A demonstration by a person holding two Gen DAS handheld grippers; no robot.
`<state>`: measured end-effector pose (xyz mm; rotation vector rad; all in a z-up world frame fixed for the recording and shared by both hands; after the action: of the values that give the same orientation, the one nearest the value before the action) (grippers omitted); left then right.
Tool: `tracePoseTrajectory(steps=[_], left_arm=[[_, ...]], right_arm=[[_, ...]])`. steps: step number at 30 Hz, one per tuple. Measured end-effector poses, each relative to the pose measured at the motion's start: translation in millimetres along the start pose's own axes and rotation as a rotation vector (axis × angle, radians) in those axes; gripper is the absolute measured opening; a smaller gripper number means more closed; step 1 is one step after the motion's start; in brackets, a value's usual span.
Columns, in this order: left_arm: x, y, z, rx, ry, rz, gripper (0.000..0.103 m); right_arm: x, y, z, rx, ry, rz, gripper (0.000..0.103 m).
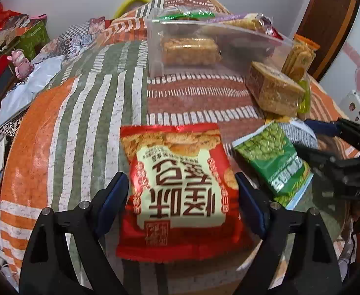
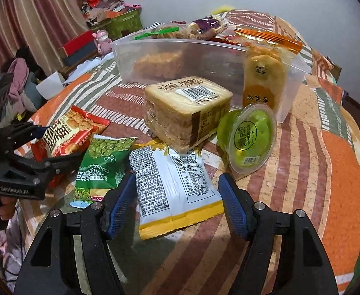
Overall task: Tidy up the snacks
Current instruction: 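Grasp the white-yellow bag with the right tool while the left grasps the red cookie bag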
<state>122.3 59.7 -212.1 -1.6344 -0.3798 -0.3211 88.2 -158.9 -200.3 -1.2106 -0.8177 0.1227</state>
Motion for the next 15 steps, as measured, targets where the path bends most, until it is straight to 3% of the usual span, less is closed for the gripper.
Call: tracePoseTrajectory(steps=[2,8,15], left_arm=[[1.9,-0.3,-0.9,-0.014,0.001,-0.006,0.074],[-0.7,-5.0,-3.8,-0.018,0.006,-0.019,0.07],[-7.0,-17.7,-0.5,-0.028,-0.01,-0.038,0.07]], right_arm=[[-0.6,-0.2,0.9,-0.01,-0.004,-0.005,0.06],[-2.9,-5.0,3.4,-0.011,-0.007,-0.026,0.047],[-12.7,-19.2,5.3,0.026,0.007,-0.05,0.041]])
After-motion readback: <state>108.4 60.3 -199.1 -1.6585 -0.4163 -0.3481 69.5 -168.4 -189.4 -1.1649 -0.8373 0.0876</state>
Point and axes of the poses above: each gripper's, at about its wrist camera, not at the fingertips, and y roughly the way its jaws point, z to its left, x to its top, the point moved 3 cm from there along y, roughly the way its jaws point, and after that the axes turned 5 degrees about z, right-handed, at the moved point
